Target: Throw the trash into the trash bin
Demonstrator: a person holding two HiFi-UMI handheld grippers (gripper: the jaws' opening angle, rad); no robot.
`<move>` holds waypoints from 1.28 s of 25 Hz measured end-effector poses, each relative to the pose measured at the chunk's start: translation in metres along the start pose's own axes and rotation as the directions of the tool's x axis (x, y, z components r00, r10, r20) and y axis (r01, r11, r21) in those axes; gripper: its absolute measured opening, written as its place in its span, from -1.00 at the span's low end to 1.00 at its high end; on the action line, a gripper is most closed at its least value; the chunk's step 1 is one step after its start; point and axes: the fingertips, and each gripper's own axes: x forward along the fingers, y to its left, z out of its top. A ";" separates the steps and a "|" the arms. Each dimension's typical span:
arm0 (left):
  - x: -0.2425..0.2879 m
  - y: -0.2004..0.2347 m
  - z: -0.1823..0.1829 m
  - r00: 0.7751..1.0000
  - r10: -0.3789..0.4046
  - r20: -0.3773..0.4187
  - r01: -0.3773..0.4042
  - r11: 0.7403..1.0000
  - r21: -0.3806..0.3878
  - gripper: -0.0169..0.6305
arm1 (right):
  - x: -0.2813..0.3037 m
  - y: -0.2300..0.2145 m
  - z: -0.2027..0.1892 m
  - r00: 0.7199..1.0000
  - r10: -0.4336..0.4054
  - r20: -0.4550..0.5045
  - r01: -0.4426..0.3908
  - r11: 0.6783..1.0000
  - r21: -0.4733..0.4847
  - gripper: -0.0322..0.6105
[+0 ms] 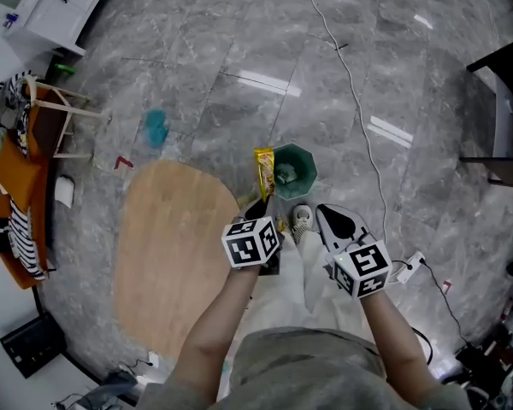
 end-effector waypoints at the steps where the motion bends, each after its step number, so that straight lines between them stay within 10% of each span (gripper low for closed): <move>1: 0.004 0.002 -0.003 1.000 -0.001 -0.005 0.001 1.000 -0.002 -0.85 | 0.003 -0.002 -0.004 1.000 -0.003 -0.002 0.003 1.000 0.009 -0.87; 32: 0.113 0.059 -0.075 0.981 -0.050 -0.186 0.045 0.998 -0.033 -0.84 | 0.072 -0.020 -0.108 0.997 -0.043 -0.070 0.054 0.986 0.156 -0.87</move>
